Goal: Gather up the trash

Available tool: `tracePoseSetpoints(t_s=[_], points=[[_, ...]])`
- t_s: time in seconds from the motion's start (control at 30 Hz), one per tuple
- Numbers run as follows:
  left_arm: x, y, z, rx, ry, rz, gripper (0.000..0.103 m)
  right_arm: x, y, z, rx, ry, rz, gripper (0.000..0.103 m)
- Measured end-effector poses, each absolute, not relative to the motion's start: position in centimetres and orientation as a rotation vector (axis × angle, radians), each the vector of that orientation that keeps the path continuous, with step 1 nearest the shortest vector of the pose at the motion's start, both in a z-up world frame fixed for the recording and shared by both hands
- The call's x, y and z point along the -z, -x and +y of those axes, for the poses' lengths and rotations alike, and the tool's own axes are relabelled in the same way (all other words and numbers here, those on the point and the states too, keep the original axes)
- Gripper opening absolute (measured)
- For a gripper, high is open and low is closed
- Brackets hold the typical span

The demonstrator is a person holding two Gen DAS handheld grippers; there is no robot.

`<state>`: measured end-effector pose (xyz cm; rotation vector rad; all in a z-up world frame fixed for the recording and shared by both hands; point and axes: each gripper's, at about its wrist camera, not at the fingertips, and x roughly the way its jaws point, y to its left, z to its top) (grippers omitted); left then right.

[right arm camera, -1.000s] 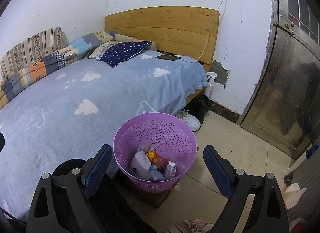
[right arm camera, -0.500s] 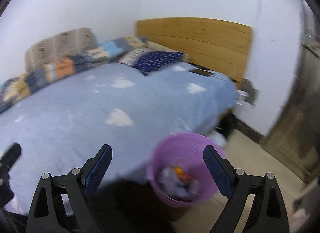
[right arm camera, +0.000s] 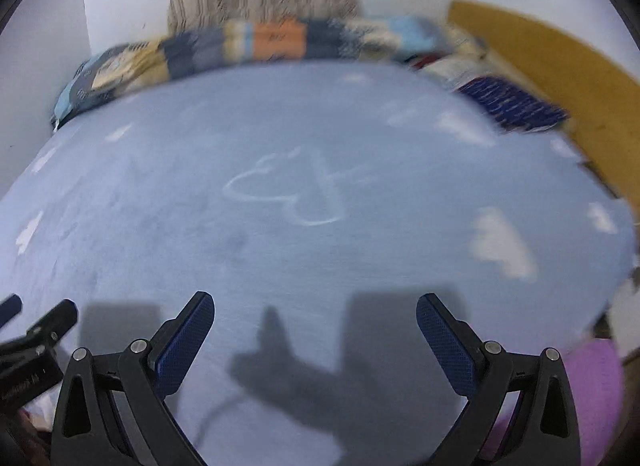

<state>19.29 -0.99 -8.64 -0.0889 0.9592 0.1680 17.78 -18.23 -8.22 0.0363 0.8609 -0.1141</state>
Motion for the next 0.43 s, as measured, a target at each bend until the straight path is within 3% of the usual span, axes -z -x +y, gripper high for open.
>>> tracePoseSetpoints(t_s=[0.17, 0.27, 0.43], points=[[12.0, -23.6, -1.1, -0.215, 0.077, 0.961, 0.103, 12.0, -23.1, -17.1, 0.213, -0.022, 0.808, 0.102], [12.3, -24.4, -0.4, -0.228, 0.083, 0.921, 0.103, 14.3, -26.3, -18.1, 0.223, -0.018, 0.872, 0.102], [13.2, -24.2, 0.5, -0.256, 0.083, 0.903, 0.103, 14.6, -25.9, -17.5, 0.242, 0.039, 0.815, 0.102]])
